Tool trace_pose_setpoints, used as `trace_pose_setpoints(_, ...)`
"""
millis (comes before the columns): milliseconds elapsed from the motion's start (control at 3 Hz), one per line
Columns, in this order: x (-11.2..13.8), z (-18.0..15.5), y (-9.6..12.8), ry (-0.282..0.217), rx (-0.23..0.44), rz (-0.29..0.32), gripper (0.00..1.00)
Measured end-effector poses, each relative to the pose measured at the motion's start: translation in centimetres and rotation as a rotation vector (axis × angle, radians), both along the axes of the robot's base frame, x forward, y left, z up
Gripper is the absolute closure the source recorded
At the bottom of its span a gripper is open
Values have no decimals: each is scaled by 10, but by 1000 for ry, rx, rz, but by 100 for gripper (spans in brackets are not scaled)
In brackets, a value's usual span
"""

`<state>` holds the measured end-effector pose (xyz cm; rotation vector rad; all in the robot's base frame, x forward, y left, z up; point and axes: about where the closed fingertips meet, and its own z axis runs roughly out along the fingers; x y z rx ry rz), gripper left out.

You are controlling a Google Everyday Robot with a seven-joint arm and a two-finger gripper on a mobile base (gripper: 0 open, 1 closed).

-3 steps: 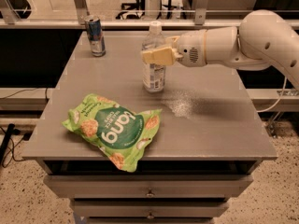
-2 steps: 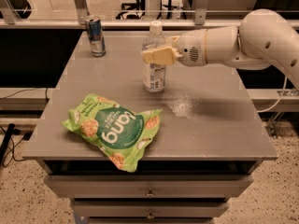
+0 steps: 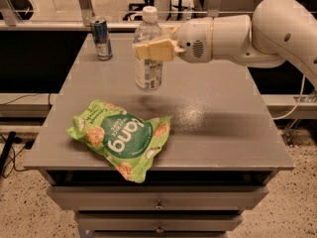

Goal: Move blue plastic bottle near green rice chip bag

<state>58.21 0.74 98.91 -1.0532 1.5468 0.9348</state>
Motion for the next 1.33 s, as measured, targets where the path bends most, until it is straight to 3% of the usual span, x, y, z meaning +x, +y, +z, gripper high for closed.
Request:
trace_pose_setpoints(333, -13, 9, 8, -17, 1, 38, 100)
trace_pose_setpoints(1333, -27, -25, 6, 33, -16, 69, 100)
